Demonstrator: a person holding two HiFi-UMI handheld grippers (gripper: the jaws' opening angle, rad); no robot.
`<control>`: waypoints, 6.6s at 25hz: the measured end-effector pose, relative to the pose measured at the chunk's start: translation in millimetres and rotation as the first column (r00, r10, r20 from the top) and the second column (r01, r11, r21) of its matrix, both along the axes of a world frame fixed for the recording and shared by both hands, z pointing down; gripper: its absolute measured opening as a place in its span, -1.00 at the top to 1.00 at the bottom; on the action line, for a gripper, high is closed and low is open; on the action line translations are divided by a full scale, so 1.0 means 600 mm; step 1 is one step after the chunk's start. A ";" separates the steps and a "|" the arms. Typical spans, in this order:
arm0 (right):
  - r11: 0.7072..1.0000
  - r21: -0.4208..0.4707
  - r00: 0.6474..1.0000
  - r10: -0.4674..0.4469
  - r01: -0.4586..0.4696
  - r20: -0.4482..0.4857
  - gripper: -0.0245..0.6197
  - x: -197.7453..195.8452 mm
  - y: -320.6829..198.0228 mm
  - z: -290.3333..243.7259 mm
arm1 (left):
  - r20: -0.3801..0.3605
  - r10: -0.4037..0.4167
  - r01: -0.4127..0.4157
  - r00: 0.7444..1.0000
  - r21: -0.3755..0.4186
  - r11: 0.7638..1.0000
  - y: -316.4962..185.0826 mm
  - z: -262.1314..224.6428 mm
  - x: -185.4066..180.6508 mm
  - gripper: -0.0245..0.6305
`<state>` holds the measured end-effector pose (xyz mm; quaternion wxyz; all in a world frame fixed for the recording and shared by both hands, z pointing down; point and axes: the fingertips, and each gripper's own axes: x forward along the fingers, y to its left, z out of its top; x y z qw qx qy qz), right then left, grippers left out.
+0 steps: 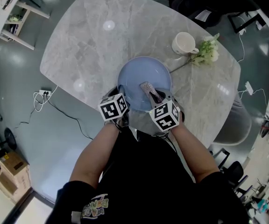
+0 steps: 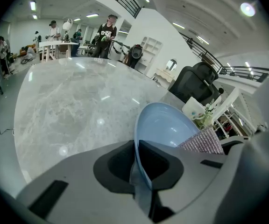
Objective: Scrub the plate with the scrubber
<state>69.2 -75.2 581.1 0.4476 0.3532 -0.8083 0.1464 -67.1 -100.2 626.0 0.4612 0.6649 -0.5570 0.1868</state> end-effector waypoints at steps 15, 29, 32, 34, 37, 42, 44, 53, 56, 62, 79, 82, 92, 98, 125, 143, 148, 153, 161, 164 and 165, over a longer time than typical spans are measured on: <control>0.992 0.106 0.988 0.076 -0.062 -0.135 0.69 0.108 -0.066 -0.001 | 0.000 0.009 -0.009 1.000 0.004 1.000 0.002 0.001 0.002 0.79; 0.971 0.156 0.983 -0.182 0.181 -0.007 0.69 -0.031 -0.109 -0.051 | -0.006 0.008 -0.008 1.000 -0.002 1.000 0.003 -0.001 0.002 0.80; 0.921 0.129 0.929 -0.369 0.367 -0.010 0.69 -0.096 -0.094 -0.044 | -0.007 0.017 -0.017 1.000 0.001 1.000 0.001 -0.001 0.003 0.80; 0.869 0.103 0.875 -0.484 0.484 -0.024 0.69 -0.131 -0.082 -0.036 | -0.009 0.022 -0.022 1.000 0.001 1.000 0.001 0.000 0.003 0.80; 0.785 0.050 0.786 -0.613 0.618 -0.080 0.70 -0.161 -0.071 -0.020 | -0.010 0.037 -0.037 0.999 -0.003 0.999 0.002 0.001 0.006 0.80; 0.751 0.024 0.735 -0.638 0.660 -0.230 0.70 -0.166 -0.110 0.002 | 0.015 0.094 -0.094 0.995 0.013 0.996 0.001 0.000 0.007 0.78; 0.764 0.026 0.740 -0.614 0.644 -0.273 0.69 -0.169 -0.123 0.009 | 0.013 0.096 -0.096 0.995 0.013 0.995 0.003 0.000 0.006 0.78; 0.885 0.090 0.839 -0.395 0.457 -0.374 0.68 -0.144 -0.191 0.022 | -0.006 0.091 -0.091 0.996 0.010 0.996 0.001 0.001 0.005 0.79; 0.909 0.102 0.858 -0.336 0.403 -0.388 0.68 -0.122 -0.211 0.021 | -0.011 0.084 -0.083 0.996 0.007 0.996 0.001 0.001 0.003 0.79; 0.942 0.124 0.880 -0.236 0.311 -0.413 0.68 -0.057 -0.244 0.017 | -0.016 0.067 -0.067 0.998 0.006 0.998 0.001 0.001 0.002 0.79; 0.985 0.114 0.935 -0.086 0.132 -0.344 0.68 0.083 -0.206 0.008 | -0.037 0.006 -0.005 0.999 0.005 1.000 -0.001 0.003 0.000 0.81; 0.987 0.118 0.944 -0.068 0.111 -0.323 0.68 0.098 -0.185 0.004 | -0.044 -0.011 0.011 0.999 0.003 1.000 -0.001 0.002 0.000 0.82; 0.994 0.108 0.979 0.004 0.018 -0.202 0.69 0.117 -0.109 -0.001 | -0.043 -0.043 0.043 0.998 0.003 0.999 -0.007 0.003 0.001 0.82; 0.998 0.064 0.994 0.035 -0.028 -0.100 0.69 0.097 -0.063 0.000 | -0.042 -0.060 0.060 0.997 0.001 0.998 -0.007 0.002 0.002 0.82; 0.969 -0.216 0.973 0.156 -0.117 0.172 0.69 -0.101 -0.011 0.048 | -0.099 -0.087 0.085 0.991 -0.021 0.996 -0.012 0.000 0.003 0.82; 0.970 -0.107 0.804 0.241 -0.218 0.544 0.69 0.003 -0.069 -0.084 | -0.022 0.028 -0.018 0.999 0.352 0.936 -0.003 -0.171 -0.026 0.86; 0.979 0.047 0.823 0.141 -0.200 0.550 0.70 0.031 -0.068 -0.170 | -0.039 0.072 -0.045 0.997 0.467 0.883 0.012 -0.273 -0.019 0.87; 0.963 0.148 0.814 0.102 -0.224 0.571 0.70 0.039 -0.053 -0.250 | 0.010 0.161 -0.138 0.987 0.575 0.806 0.012 -0.364 -0.006 0.87; 0.915 0.213 0.793 0.160 -0.343 0.588 0.70 0.019 0.030 -0.317 | 0.046 0.349 -0.296 0.936 0.641 0.708 0.066 -0.431 0.003 0.87; 0.894 0.218 0.785 0.201 -0.392 0.586 0.70 0.007 0.073 -0.322 | 0.050 0.408 -0.341 0.912 0.646 0.683 0.098 -0.435 -0.003 0.87; 0.886 0.218 0.781 0.216 -0.409 0.586 0.70 0.004 0.088 -0.322 | 0.049 0.427 -0.354 0.903 0.647 0.675 0.109 -0.434 -0.004 0.87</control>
